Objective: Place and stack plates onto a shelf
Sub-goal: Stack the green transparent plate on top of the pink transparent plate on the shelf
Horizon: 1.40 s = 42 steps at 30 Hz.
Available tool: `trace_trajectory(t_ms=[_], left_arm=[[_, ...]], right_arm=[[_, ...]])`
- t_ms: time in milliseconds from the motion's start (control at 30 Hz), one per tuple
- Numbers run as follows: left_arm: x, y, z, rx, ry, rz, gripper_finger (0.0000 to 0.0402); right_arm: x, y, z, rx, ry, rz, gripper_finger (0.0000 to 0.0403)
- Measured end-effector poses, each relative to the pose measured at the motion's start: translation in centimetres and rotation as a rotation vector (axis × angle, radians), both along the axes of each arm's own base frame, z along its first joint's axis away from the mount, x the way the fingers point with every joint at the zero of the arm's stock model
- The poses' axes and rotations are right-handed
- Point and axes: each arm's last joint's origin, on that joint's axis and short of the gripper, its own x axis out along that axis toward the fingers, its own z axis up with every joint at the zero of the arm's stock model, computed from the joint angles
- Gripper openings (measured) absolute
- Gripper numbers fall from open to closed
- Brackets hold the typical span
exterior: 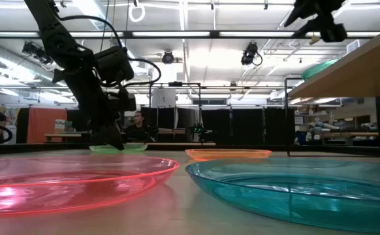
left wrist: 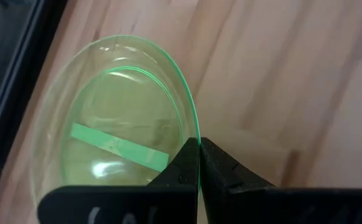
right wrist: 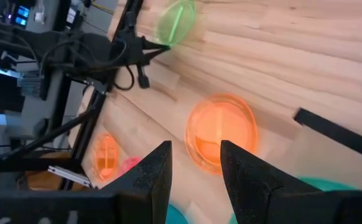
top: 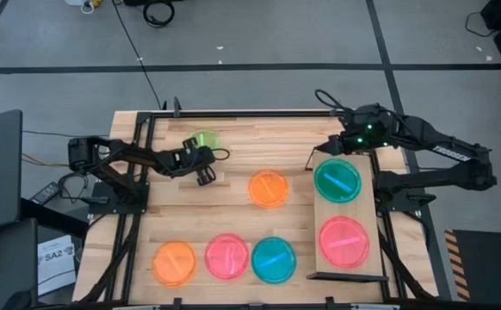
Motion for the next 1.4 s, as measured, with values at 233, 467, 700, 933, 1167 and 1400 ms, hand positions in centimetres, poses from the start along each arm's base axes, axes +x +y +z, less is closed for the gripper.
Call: trace_trajectory(t_ms=[233,467,700,933,1167,1400], left_arm=[[2.2,-1.7,1.7,0.043,-0.060,-0.070,0.0005],[4.8,-3.6,4.3,0.088,-0.108,-0.194,0.0005],[7.3,-6.2,7.5,0.164,-0.154,-0.361,0.0005],[8.8,-9.1,10.3,0.291,-0.155,-0.528,0.0005],[9.2,-11.1,11.5,0.372,-0.137,-0.618,0.0005],[9.2,-11.9,11.6,0.403,-0.122,-0.657,0.0005]], right_arm=[[2.9,-1.0,-0.9,0.007,0.024,0.001,0.0142],[5.7,-1.9,-2.0,0.010,0.031,0.001,0.0142],[7.3,-2.4,-3.3,0.031,0.089,0.003,0.0142],[8.4,-2.7,-4.2,0.056,0.110,0.019,0.0142],[9.3,-2.9,-4.2,0.040,0.057,0.022,0.0142],[9.7,-3.0,-3.6,0.031,-0.017,0.031,0.0142]])
